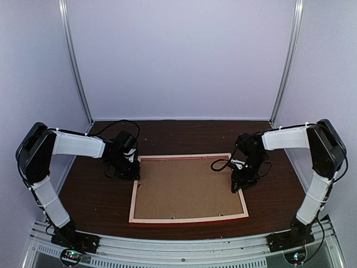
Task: Put the photo into the frame
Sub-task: Press the fastener onto the backboard.
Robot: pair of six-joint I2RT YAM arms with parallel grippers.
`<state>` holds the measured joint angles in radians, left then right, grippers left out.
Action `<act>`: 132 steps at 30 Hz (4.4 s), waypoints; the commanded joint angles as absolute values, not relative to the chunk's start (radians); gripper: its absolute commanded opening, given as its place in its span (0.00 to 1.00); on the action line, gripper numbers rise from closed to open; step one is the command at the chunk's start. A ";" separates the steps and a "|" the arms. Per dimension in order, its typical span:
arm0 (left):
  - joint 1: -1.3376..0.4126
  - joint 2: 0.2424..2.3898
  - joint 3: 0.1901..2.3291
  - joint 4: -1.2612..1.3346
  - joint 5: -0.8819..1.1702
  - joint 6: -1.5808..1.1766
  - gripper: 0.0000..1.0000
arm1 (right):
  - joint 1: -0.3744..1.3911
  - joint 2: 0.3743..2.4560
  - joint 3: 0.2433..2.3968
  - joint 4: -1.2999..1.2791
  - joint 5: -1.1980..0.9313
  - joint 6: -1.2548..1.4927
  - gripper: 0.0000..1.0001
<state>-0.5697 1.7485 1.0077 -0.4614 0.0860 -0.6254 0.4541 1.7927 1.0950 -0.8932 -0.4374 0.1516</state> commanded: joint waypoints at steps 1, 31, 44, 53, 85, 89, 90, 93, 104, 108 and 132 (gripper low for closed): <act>-0.578 1.746 0.982 -0.483 0.078 -0.609 0.23 | 0.462 1.805 1.054 -0.918 -0.422 0.145 0.46; -0.578 1.738 0.974 -0.482 0.074 -0.609 0.23 | 0.428 1.857 1.090 -0.903 -0.429 0.111 0.22; -0.578 1.739 0.978 -0.482 0.075 -0.606 0.23 | 0.411 1.849 1.122 -0.899 -0.485 0.107 0.38; -0.578 1.741 0.982 -0.483 0.074 -0.604 0.23 | 0.411 1.834 1.117 -0.928 -0.456 0.106 0.43; -0.578 1.732 0.973 -0.484 0.071 -0.607 0.23 | 0.367 1.839 1.126 -0.897 -0.479 0.107 0.38; -0.578 1.729 0.971 -0.484 0.069 -0.607 0.24 | 0.367 1.819 1.104 -0.892 -0.469 0.116 0.42; -0.578 1.727 0.971 -0.483 0.070 -0.607 0.25 | 0.366 1.818 1.101 -0.889 -0.466 0.117 0.42; -0.578 1.725 0.972 -0.488 0.064 -0.606 0.29 | 0.362 1.819 1.098 -0.879 -0.470 0.124 0.37; -0.578 1.708 0.966 -0.488 0.054 -0.610 0.41 | 0.353 1.861 1.129 -0.826 -0.517 0.137 0.21; -0.578 1.707 0.990 -0.502 0.038 -0.595 0.55 | 0.353 1.913 1.186 -0.799 -0.521 0.155 0.16; -0.584 1.486 1.012 -0.510 0.048 -0.481 0.98 | 0.380 1.759 1.116 -0.659 -0.420 0.201 0.59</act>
<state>-0.5705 1.5257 1.0519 -0.5533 -0.0032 -0.4984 0.3573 1.8378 1.1881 -0.7059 -0.4591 0.2058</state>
